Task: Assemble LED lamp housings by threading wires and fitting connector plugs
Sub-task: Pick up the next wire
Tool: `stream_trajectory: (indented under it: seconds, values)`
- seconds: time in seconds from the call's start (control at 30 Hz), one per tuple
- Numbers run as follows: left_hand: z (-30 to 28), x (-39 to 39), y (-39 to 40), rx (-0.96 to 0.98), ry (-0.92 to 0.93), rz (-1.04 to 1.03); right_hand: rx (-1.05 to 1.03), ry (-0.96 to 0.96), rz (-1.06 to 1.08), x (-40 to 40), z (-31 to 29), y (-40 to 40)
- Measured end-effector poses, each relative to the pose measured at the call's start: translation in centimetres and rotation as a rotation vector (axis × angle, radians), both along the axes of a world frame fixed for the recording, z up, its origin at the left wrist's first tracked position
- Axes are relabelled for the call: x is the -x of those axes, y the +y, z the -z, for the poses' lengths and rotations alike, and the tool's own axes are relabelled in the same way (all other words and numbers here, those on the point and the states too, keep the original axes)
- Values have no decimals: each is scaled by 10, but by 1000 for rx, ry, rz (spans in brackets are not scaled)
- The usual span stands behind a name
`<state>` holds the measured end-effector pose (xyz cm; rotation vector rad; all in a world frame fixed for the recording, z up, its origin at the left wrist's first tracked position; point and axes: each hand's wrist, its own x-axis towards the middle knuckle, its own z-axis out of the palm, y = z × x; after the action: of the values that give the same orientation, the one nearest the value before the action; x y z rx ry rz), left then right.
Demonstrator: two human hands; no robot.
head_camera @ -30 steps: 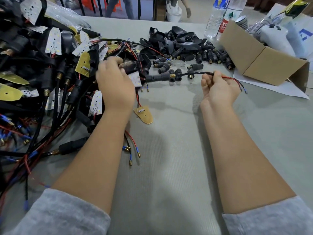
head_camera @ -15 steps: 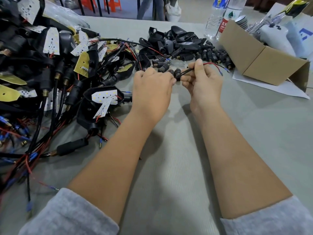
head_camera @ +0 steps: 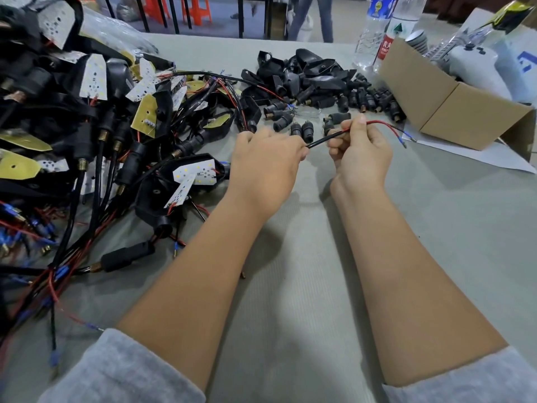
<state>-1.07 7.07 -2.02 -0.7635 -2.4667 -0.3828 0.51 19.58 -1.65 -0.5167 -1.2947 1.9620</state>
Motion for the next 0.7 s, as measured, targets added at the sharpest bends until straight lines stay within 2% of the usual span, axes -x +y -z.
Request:
stream_trajectory:
  seconds: [0.1,0.2,0.3,0.33,0.47,0.57,0.63,0.7]
  values:
    - [2,-1,0,8,-21,28,62,22,-34,1,0,0]
    - [6,2,-5,-8,-48,24,217,74,-75,0,-3,3]
    - [2,-4,-8,-202,-25,56,362,128,-72,-1,-7,11]
    - [0,-7,-7,-264,-81,102,387,138,-65,-1,-8,12]
    - [0,-13,0,-415,-553,154,467,153,-52,-1,-10,12]
    - [0,-7,0,-723,-824,144,519,184,-62,-2,-13,12]
    - [-2,-4,0,-904,-915,117,508,197,-92,-4,-14,12]
    - [-3,-1,-1,-959,-888,52,489,189,-117,-5,-14,9]
